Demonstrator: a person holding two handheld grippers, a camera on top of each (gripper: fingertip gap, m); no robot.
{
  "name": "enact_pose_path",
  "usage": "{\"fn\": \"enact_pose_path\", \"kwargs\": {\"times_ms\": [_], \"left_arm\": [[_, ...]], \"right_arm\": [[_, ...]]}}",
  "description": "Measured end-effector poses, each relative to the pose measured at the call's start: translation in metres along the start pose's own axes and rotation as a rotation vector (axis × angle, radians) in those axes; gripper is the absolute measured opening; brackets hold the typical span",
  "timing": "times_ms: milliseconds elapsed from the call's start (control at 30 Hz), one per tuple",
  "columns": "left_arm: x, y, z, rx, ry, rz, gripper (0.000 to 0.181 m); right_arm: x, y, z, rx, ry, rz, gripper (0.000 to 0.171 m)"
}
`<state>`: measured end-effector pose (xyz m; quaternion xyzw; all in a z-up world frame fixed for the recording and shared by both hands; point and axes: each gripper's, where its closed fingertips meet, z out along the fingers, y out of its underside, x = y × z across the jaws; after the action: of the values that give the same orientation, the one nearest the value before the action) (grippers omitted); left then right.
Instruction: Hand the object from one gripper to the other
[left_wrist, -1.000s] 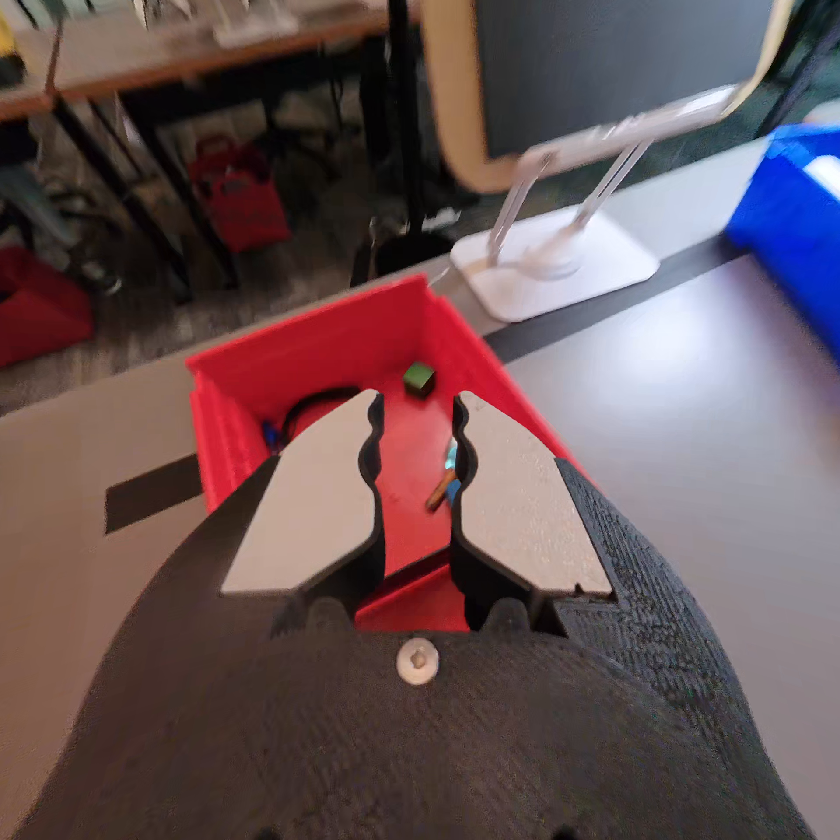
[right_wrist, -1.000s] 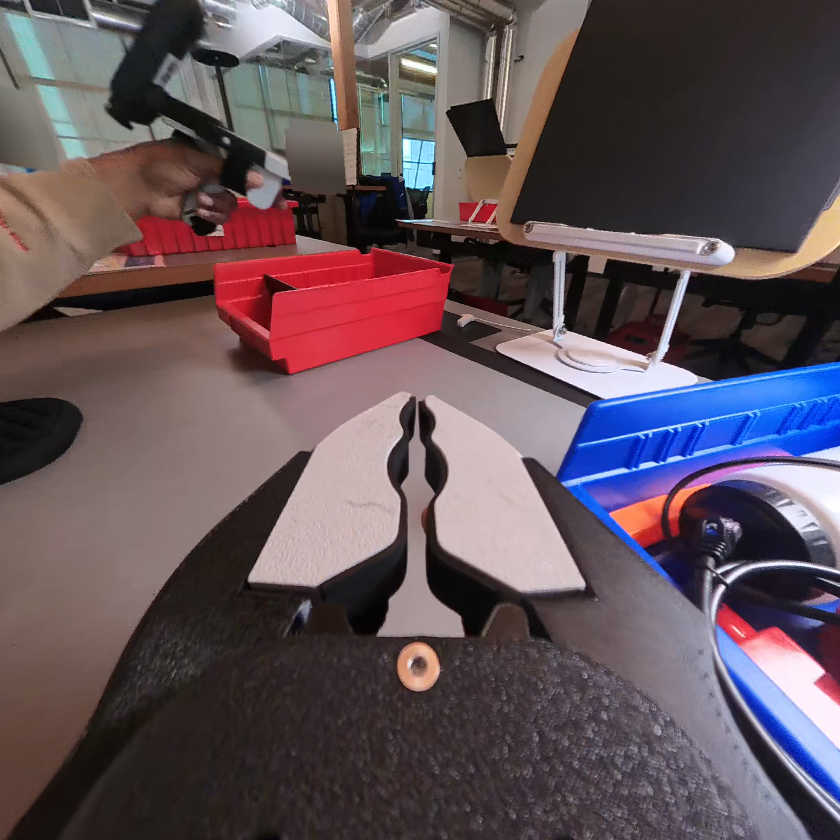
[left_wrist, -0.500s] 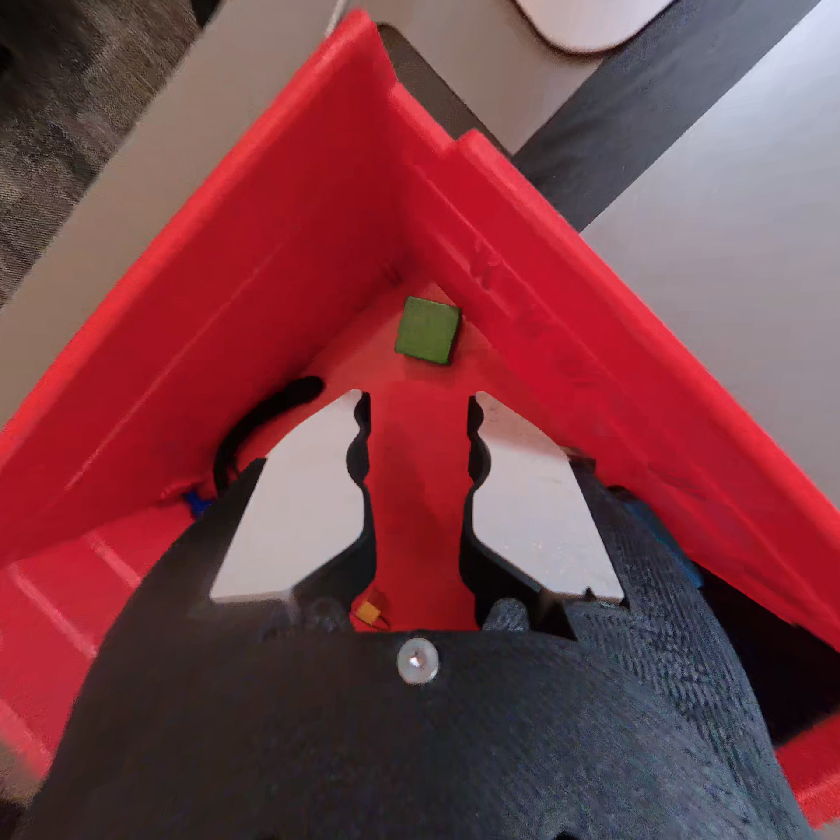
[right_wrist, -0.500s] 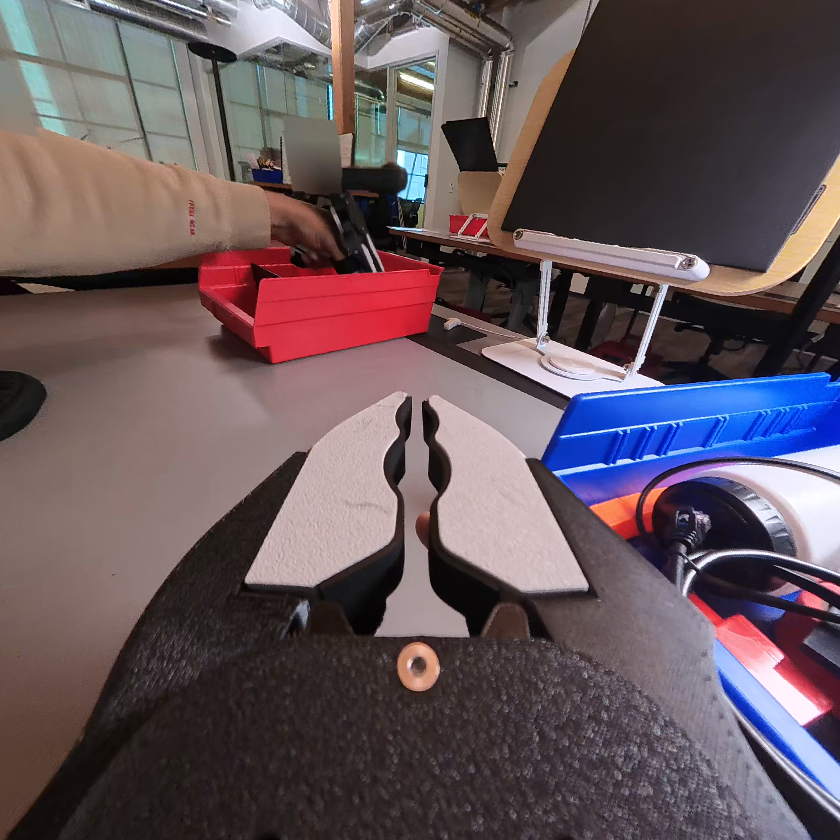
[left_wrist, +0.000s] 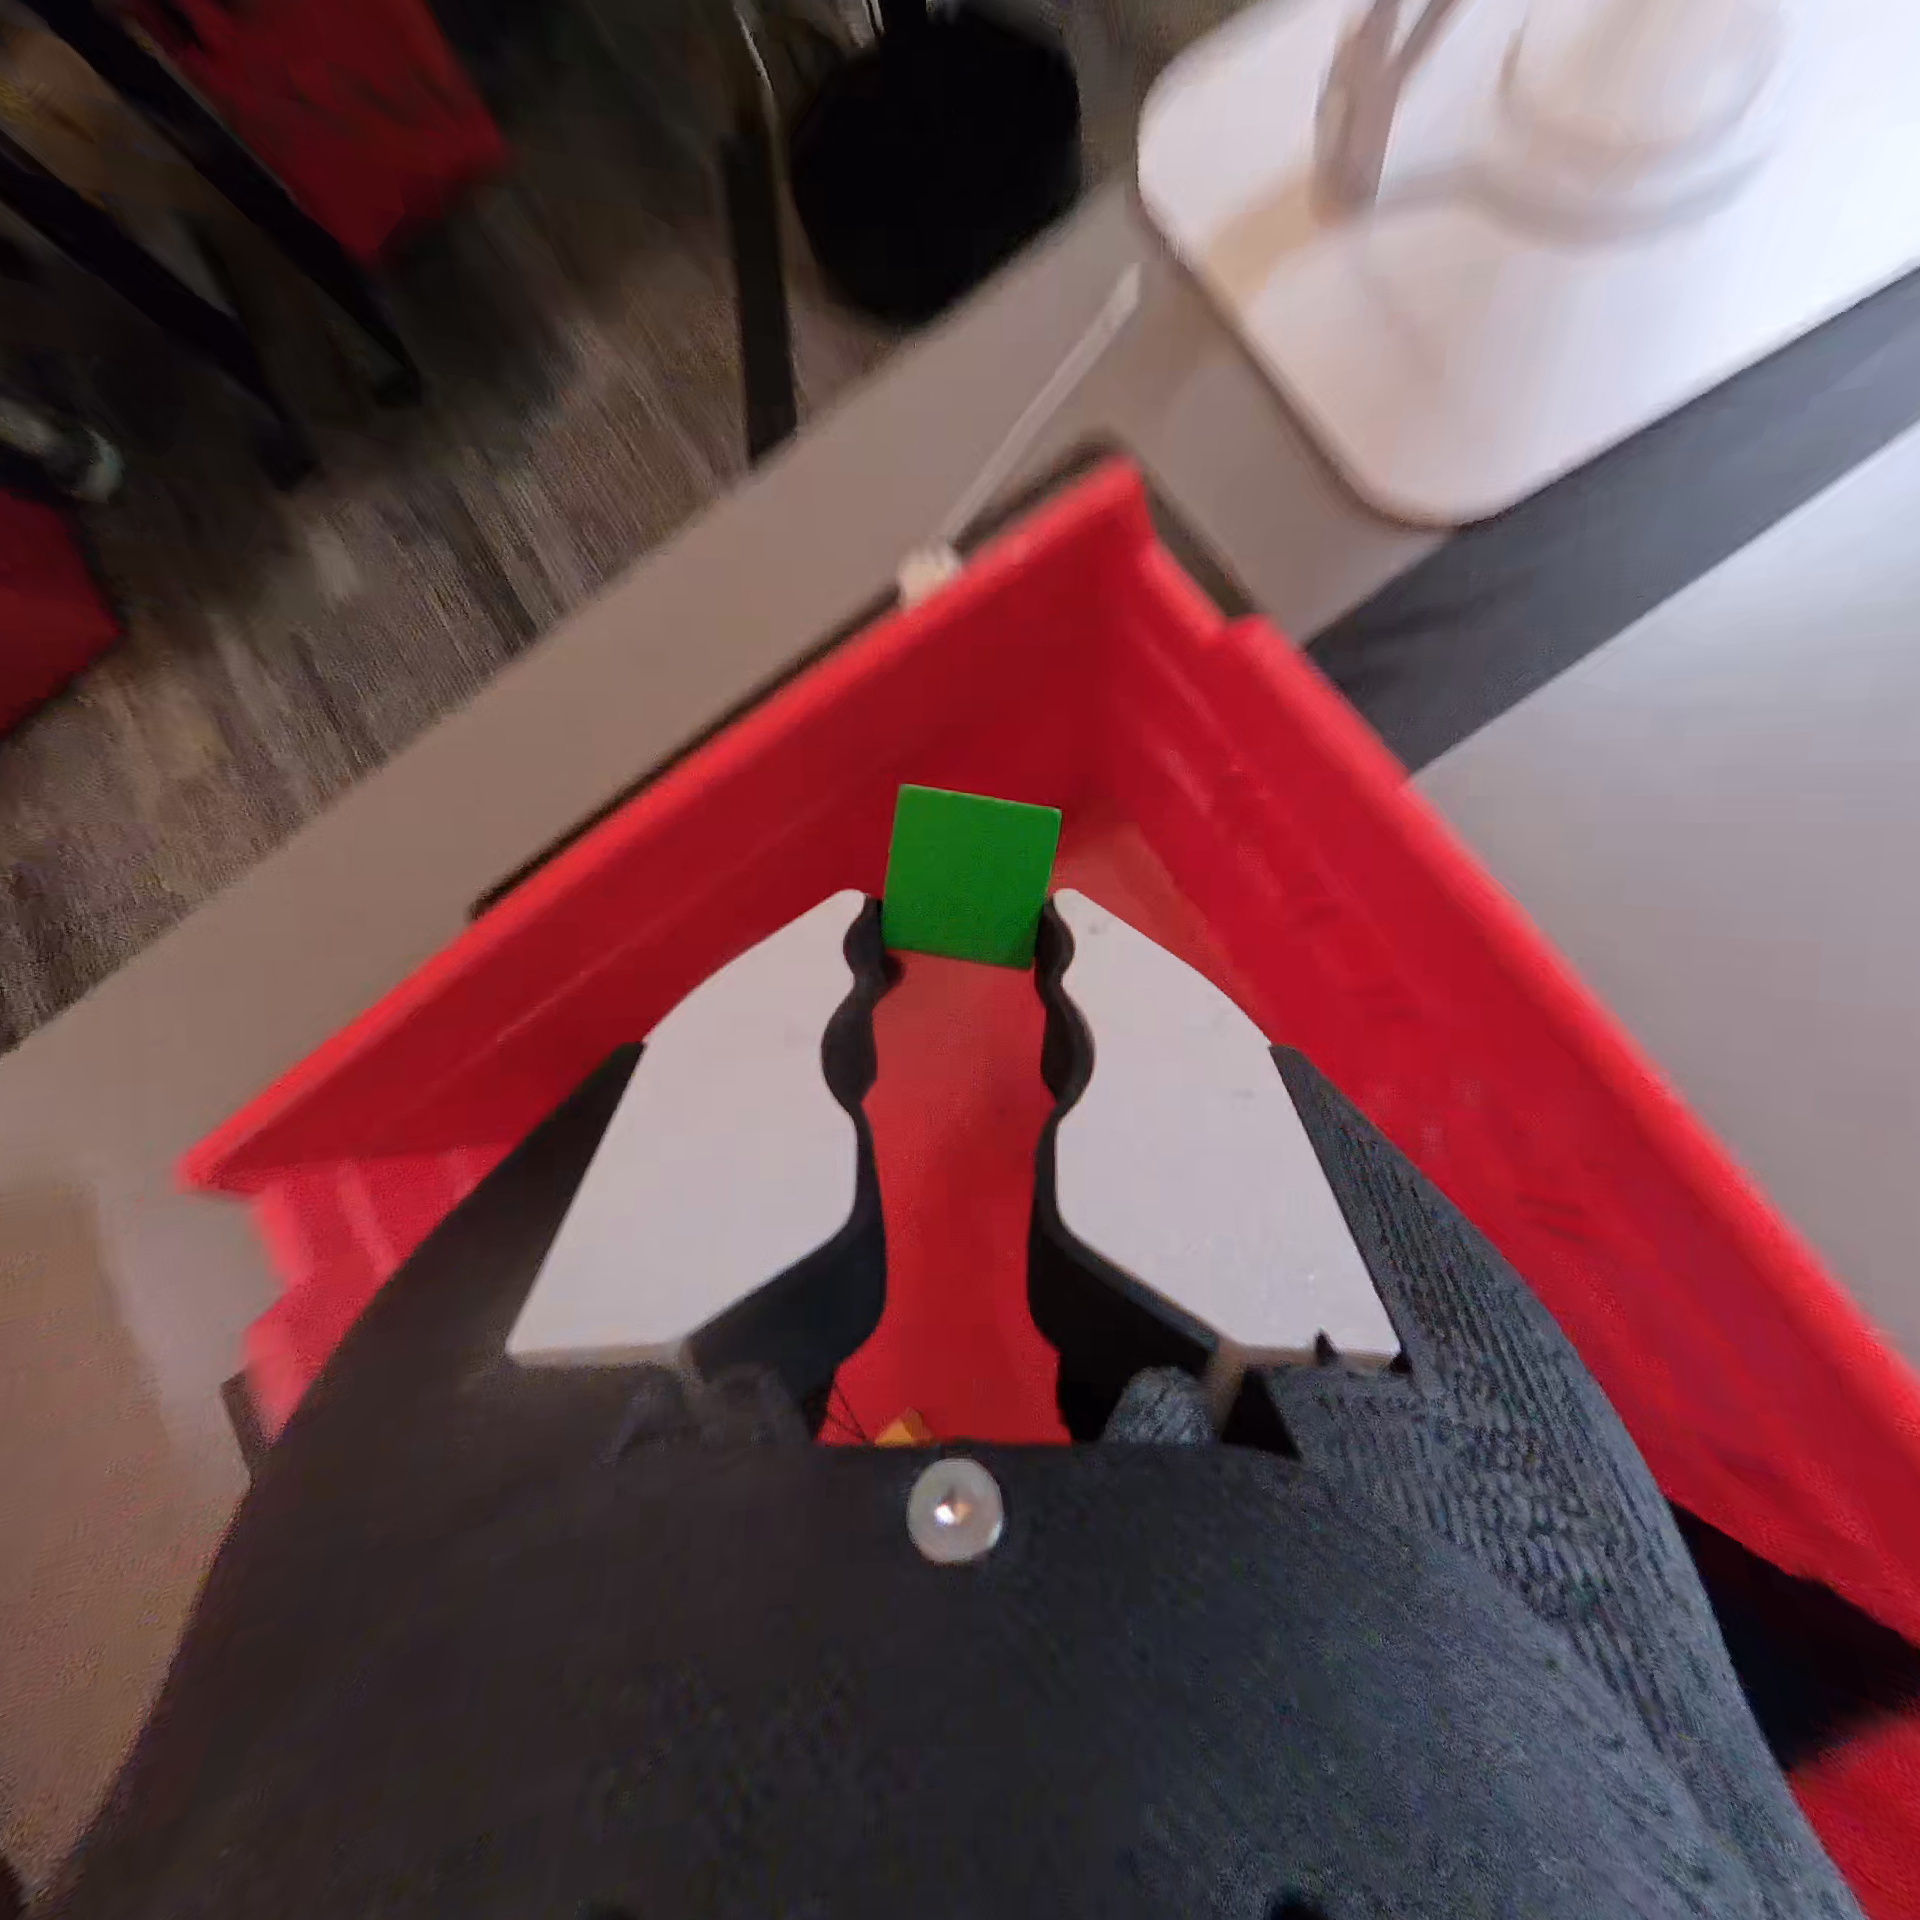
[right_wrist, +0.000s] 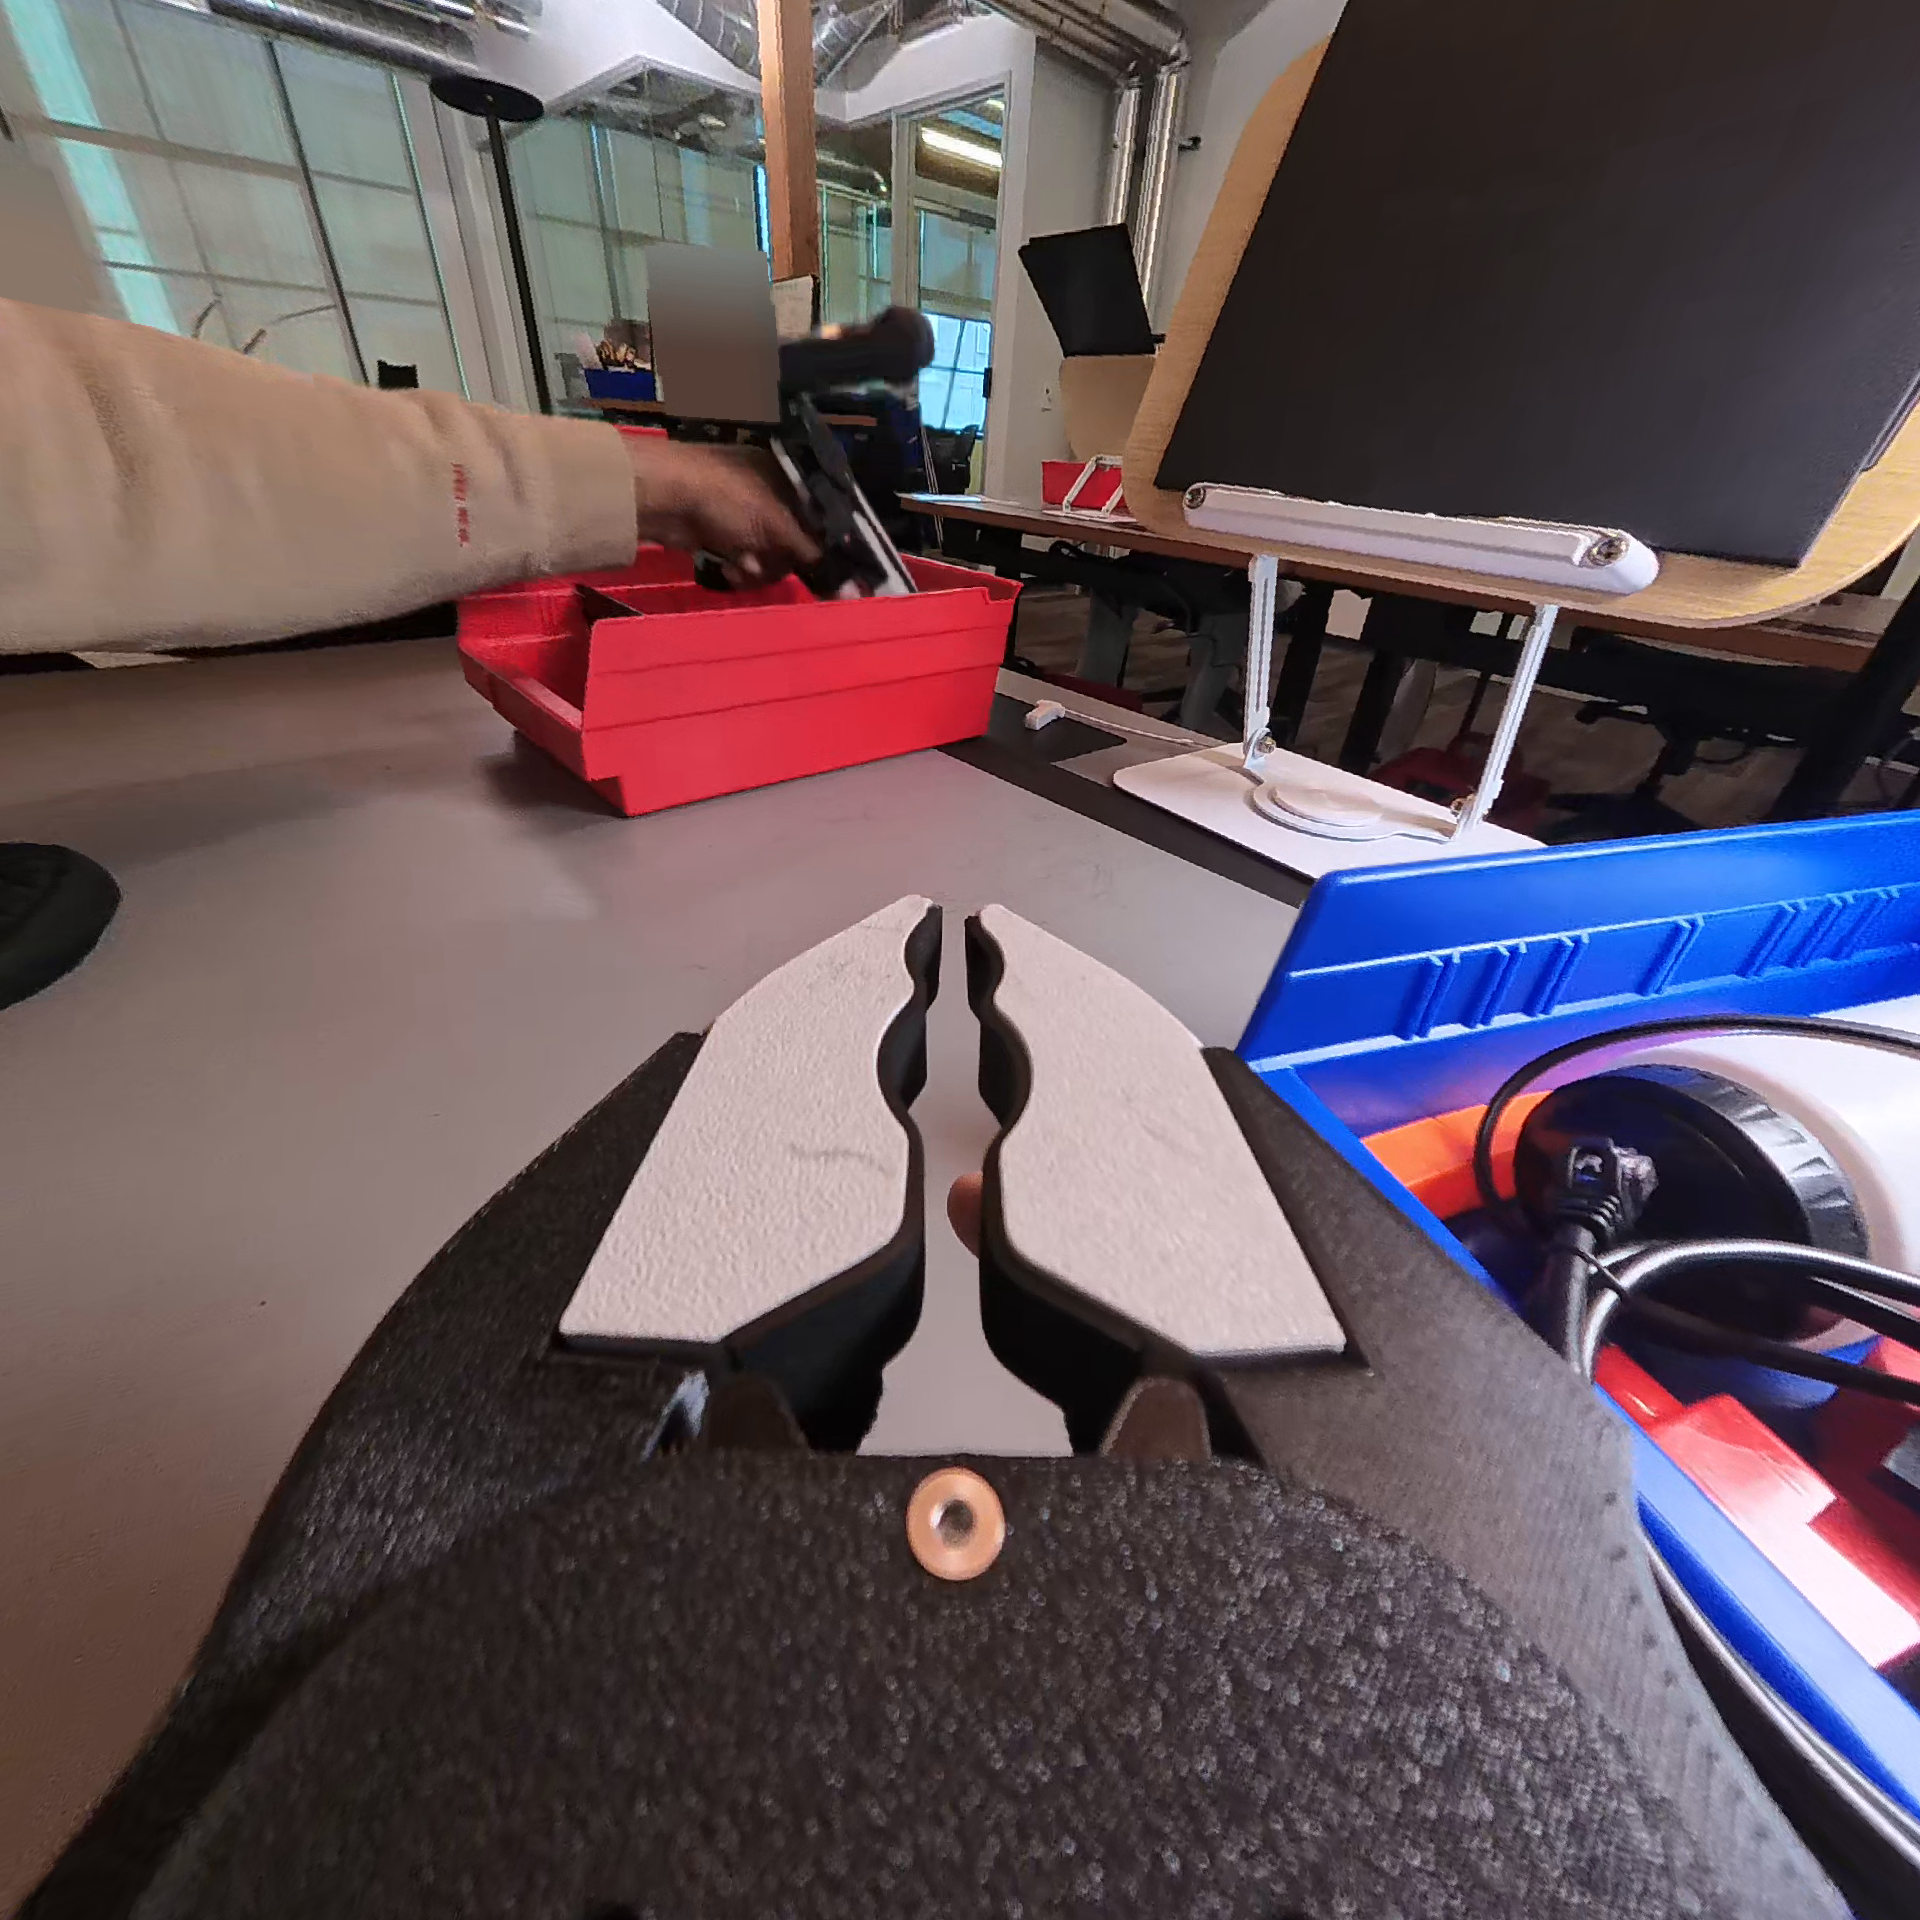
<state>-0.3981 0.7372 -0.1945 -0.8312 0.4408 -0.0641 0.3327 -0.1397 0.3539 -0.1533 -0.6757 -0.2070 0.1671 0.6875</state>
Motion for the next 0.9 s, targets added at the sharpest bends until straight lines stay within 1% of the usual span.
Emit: {"fn": "enact_pose_path", "kwargs": {"times_ms": [67, 133, 233, 300, 367, 433, 500, 567, 600, 667, 767, 833, 900], "left_arm": [[0.004, -0.024, -0.045, 0.178, -0.012, -0.042, 0.029], [0.033, -0.043, -0.093, 0.359, 0.058, -0.068, 0.029], [0.110, -0.055, -0.156, 0.570, 0.298, -0.124, 0.028], [0.164, -0.058, -0.190, 0.699, 0.463, -0.144, 0.029], [0.210, -0.065, -0.216, 0.786, 0.616, -0.166, 0.029], [0.247, -0.077, -0.243, 0.867, 0.775, -0.206, 0.028], [0.279, -0.087, -0.269, 0.915, 0.936, -0.225, 0.028], [0.303, -0.089, -0.292, 0.963, 1.074, -0.225, 0.028], [0.313, -0.086, -0.298, 0.964, 1.127, -0.218, 0.028], [0.328, -0.078, -0.298, 0.920, 1.168, -0.198, 0.028], [0.340, -0.071, -0.291, 0.840, 1.238, -0.188, 0.028], [0.345, -0.070, -0.284, 0.804, 1.266, -0.194, 0.028], [0.356, -0.066, -0.280, 0.744, 1.318, -0.185, 0.028]], "right_arm": [[-0.003, -0.001, 0.000, 0.000, -0.010, -0.002, 0.004], [-0.007, -0.002, 0.001, 0.003, -0.019, -0.008, 0.004], [-0.009, -0.008, 0.005, 0.007, -0.003, -0.060, 0.005], [-0.013, -0.022, 0.014, 0.013, -0.001, -0.119, 0.009], [-0.021, -0.053, 0.025, 0.051, -0.007, -0.201, 0.011], [-0.035, -0.095, 0.039, 0.089, -0.020, -0.290, 0.019], [-0.049, -0.143, 0.051, 0.137, -0.007, -0.392, 0.027], [-0.061, -0.179, 0.057, 0.157, 0.000, -0.501, 0.034], [-0.066, -0.188, 0.058, 0.155, -0.001, -0.548, 0.036], [-0.072, -0.189, 0.057, 0.130, -0.012, -0.620, 0.038], [-0.081, -0.166, 0.055, 0.131, -0.092, -0.694, 0.039], [-0.081, -0.157, 0.058, 0.132, -0.113, -0.714, 0.039], [-0.083, -0.152, 0.062, 0.113, -0.123, -0.729, 0.042]]}}
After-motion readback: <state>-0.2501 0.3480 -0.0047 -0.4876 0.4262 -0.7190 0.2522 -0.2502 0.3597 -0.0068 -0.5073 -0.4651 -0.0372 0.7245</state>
